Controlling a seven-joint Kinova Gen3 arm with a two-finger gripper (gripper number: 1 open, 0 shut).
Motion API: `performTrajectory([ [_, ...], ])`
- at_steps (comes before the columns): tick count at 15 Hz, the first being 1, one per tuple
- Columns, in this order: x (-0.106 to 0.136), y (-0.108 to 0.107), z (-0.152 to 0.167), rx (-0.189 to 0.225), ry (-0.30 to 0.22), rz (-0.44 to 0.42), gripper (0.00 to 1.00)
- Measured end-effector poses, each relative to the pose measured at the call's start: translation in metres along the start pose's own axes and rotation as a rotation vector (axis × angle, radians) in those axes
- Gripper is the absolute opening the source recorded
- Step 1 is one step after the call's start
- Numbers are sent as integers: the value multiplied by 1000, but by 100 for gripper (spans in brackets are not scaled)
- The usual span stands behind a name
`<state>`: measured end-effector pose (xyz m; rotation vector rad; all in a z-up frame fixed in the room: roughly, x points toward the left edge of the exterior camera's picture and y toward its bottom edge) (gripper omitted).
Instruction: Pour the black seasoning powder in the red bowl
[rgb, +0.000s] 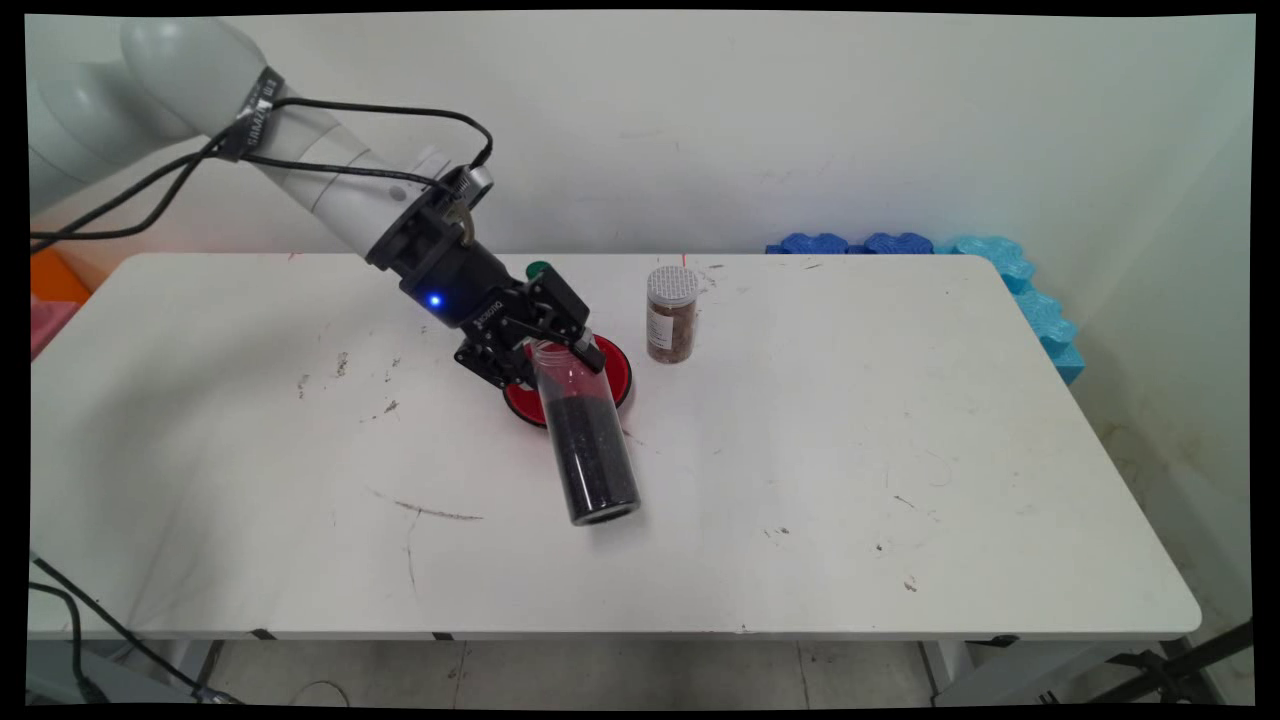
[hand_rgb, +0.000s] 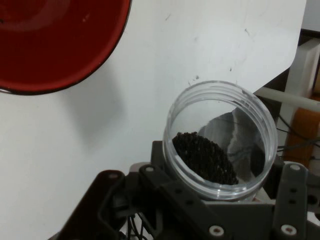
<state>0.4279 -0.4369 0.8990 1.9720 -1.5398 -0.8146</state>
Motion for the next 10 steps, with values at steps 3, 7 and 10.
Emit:
performTrajectory([
  [3, 5, -2, 3, -3, -8, -30, 0],
  [7, 11, -3, 6, -8, -17, -63, 0],
  [10, 14, -4, 8, -11, -20, -81, 0],
])
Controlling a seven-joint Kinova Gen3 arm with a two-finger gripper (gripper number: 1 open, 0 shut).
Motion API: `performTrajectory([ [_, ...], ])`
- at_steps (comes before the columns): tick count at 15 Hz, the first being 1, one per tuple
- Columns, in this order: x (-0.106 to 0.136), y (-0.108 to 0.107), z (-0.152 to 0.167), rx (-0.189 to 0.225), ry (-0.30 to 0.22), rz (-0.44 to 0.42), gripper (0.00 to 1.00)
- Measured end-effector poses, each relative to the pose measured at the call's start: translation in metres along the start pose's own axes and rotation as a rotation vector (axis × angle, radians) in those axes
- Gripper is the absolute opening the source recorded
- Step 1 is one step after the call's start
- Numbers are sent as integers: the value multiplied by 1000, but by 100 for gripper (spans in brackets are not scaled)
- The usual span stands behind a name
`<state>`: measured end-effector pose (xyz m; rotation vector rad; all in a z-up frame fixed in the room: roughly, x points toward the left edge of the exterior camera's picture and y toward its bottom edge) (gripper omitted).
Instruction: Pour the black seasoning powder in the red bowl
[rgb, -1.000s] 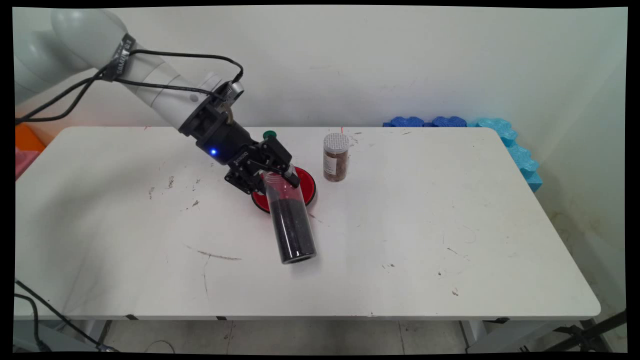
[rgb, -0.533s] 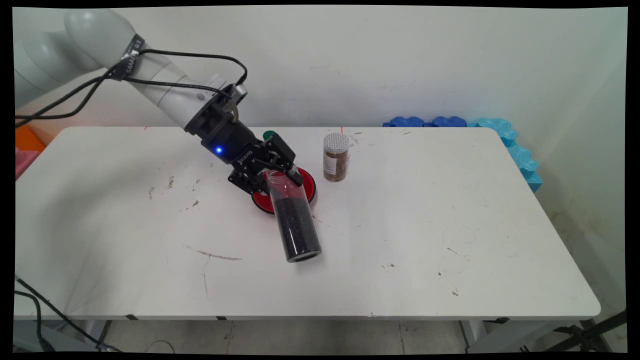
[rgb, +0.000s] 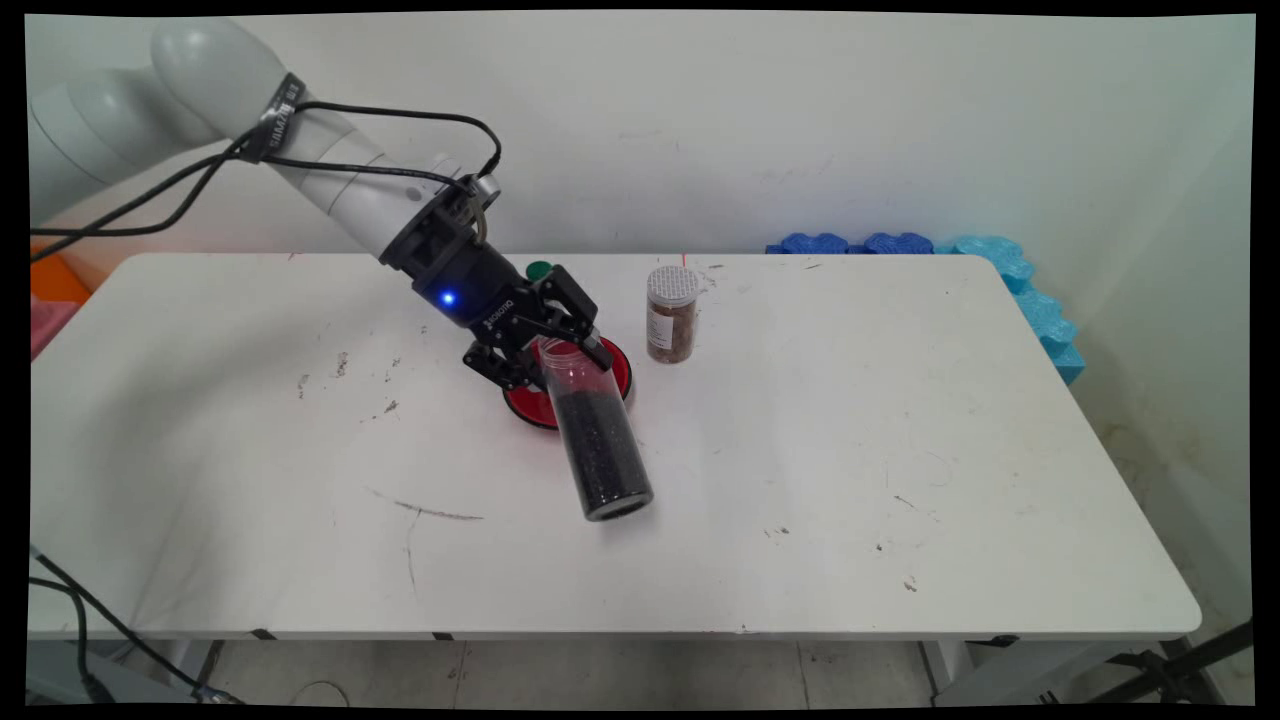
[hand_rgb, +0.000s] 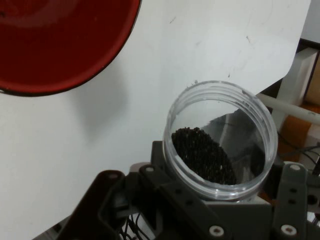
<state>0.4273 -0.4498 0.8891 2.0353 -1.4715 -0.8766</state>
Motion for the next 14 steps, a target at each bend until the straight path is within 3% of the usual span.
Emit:
performTrajectory([
  [14, 8, -4, 1, -31, -2, -121, 0],
])
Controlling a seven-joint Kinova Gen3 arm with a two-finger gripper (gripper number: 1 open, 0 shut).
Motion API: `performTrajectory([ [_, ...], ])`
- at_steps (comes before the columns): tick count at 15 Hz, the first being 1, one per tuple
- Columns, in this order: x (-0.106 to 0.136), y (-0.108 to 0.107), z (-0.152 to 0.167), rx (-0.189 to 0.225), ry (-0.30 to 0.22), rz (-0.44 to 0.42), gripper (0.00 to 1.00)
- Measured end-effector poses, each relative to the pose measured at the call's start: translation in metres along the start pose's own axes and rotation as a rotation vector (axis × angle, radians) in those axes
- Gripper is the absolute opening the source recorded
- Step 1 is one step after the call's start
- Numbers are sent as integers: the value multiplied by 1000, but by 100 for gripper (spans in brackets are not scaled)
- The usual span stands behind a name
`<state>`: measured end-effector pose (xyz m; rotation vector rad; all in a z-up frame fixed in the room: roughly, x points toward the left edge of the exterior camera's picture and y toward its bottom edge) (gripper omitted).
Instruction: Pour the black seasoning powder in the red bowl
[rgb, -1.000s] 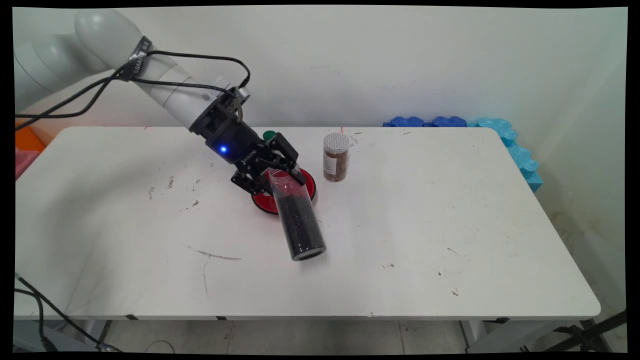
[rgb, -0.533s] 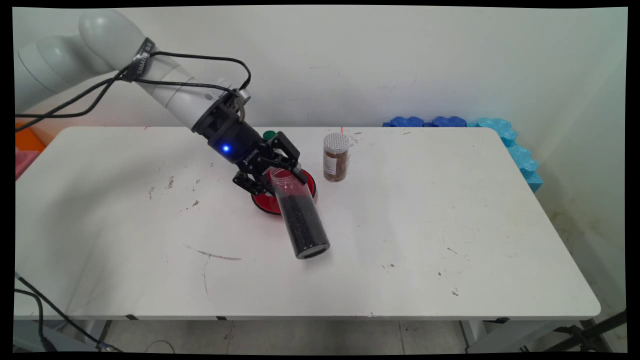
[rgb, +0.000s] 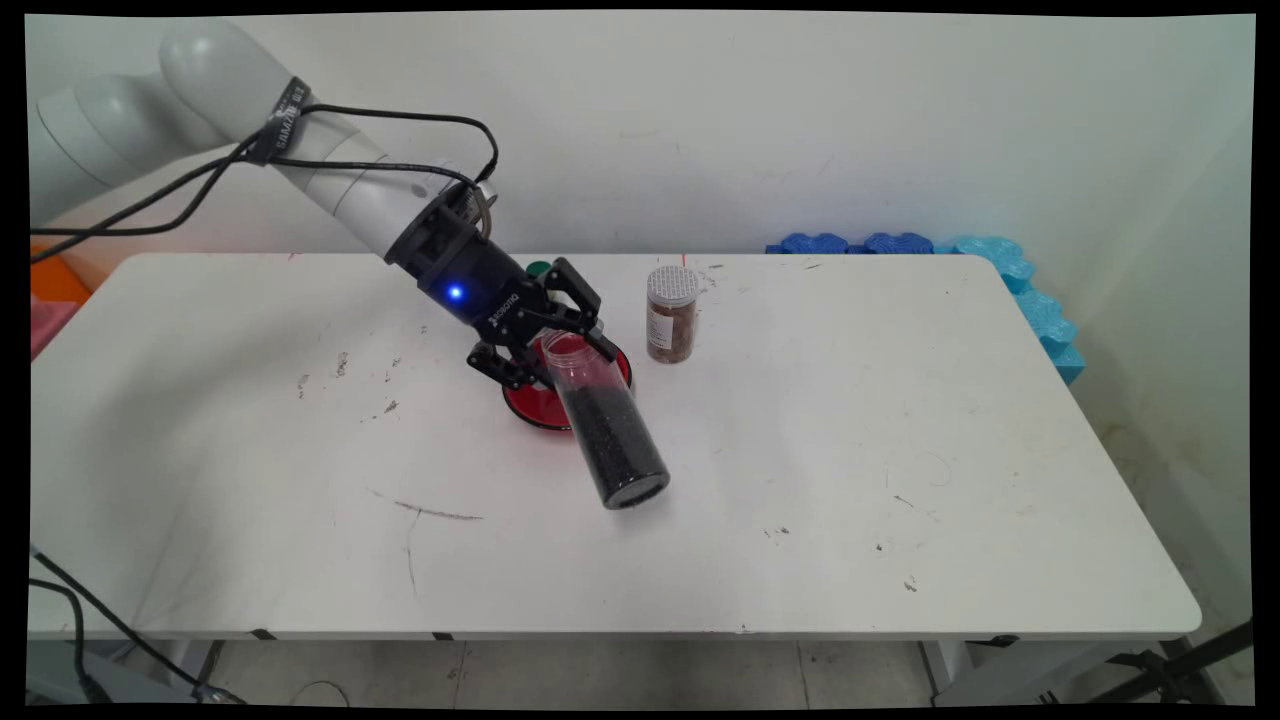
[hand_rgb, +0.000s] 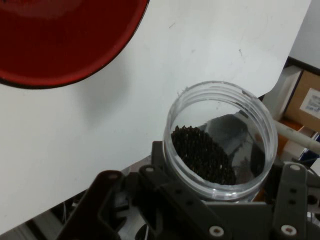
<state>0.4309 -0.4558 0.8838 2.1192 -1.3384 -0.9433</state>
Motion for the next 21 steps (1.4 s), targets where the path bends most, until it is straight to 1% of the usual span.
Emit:
performTrajectory([
  [8, 0, -5, -3, -20, 1, -69, 0],
  [21, 0, -15, -12, -37, -1, -135, 0],
])
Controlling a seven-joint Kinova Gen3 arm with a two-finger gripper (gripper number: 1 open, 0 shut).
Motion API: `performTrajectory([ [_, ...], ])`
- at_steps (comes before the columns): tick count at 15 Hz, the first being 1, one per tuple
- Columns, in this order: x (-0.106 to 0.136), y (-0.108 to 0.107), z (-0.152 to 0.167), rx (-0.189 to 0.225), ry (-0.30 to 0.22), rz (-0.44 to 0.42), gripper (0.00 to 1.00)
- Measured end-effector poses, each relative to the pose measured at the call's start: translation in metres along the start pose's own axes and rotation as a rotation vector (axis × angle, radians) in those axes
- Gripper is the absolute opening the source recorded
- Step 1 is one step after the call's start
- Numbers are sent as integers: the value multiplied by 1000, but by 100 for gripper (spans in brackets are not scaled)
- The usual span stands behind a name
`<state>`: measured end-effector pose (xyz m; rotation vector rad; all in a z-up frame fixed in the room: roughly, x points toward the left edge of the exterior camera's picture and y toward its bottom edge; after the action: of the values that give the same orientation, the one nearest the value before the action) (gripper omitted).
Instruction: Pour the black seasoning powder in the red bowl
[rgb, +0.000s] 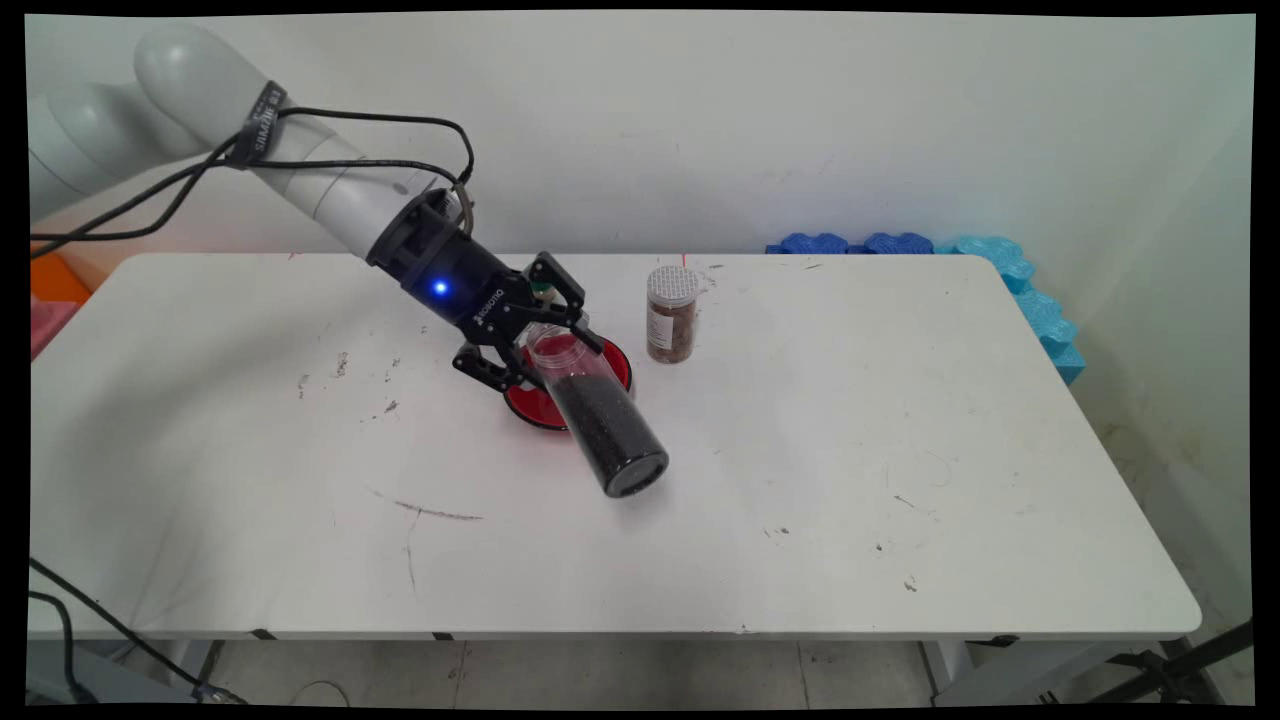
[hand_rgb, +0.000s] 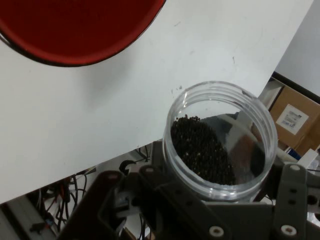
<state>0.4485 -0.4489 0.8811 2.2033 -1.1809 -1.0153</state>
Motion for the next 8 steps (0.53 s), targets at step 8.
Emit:
performTrajectory([
  [8, 5, -6, -5, -12, 14, -29, 0],
])
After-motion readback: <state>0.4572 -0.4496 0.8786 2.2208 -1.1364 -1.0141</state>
